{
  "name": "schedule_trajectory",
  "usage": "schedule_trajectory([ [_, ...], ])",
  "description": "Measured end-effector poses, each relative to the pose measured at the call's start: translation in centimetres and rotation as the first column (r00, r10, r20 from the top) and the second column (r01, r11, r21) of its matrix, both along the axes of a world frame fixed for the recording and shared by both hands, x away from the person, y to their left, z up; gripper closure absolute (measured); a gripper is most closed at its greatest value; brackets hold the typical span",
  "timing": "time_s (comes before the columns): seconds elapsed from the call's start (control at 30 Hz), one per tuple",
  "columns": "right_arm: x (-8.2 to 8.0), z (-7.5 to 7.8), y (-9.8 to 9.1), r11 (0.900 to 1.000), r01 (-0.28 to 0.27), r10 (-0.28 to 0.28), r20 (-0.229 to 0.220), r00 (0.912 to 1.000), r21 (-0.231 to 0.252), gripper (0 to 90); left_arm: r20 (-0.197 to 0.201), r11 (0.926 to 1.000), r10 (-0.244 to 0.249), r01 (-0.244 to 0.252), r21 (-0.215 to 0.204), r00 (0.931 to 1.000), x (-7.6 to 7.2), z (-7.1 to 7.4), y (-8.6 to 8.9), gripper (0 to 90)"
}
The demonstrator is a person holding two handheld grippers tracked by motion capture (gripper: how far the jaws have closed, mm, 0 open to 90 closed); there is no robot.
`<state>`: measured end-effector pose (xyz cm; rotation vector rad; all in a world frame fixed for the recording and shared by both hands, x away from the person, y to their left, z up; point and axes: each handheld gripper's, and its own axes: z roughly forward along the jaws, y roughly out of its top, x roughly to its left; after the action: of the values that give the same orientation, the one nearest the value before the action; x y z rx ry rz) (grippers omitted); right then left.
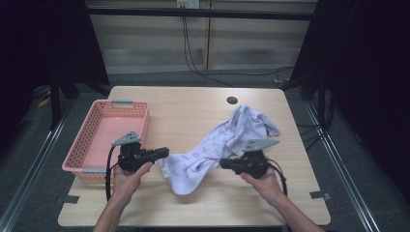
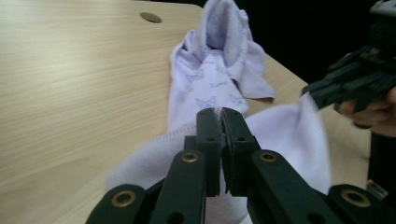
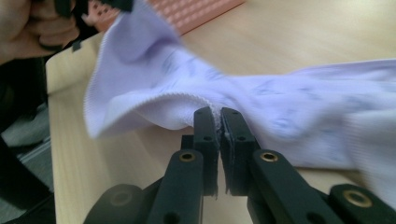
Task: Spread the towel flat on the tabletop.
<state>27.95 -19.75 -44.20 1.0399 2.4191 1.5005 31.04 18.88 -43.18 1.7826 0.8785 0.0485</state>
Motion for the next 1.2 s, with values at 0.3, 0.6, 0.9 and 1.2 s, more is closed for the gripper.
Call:
schedule_trajectory([
  [0.3,0.3,4.1,-8.0,0.9747,0.215,-0.220,0.095,0.9708,0.062,86.0,0.009,0.9989,0.024,-0.023,-0.040,0.9997,0.3,0.4,-0.4,87.3],
  [0.6,1.3,7.0,-11.1,0.9492,0.295,-0.309,0.149,0.9394,0.111,86.1,0.035,0.9974,0.025,-0.022,-0.069,0.9991,1.7,2.0,-1.8,87.5],
  [0.9,5.5,11.0,-11.8,0.9291,0.347,-0.366,0.191,0.9108,0.129,86.2,0.091,0.9895,0.075,-0.063,-0.130,0.9930,5.3,6.1,-2.9,87.5],
  [1.2,8.5,16.3,-12.0,0.9184,0.364,-0.392,0.239,0.8883,0.155,86.2,0.161,0.9848,0.108,-0.083,-0.152,0.9811,7.8,11.5,-3.1,87.6],
])
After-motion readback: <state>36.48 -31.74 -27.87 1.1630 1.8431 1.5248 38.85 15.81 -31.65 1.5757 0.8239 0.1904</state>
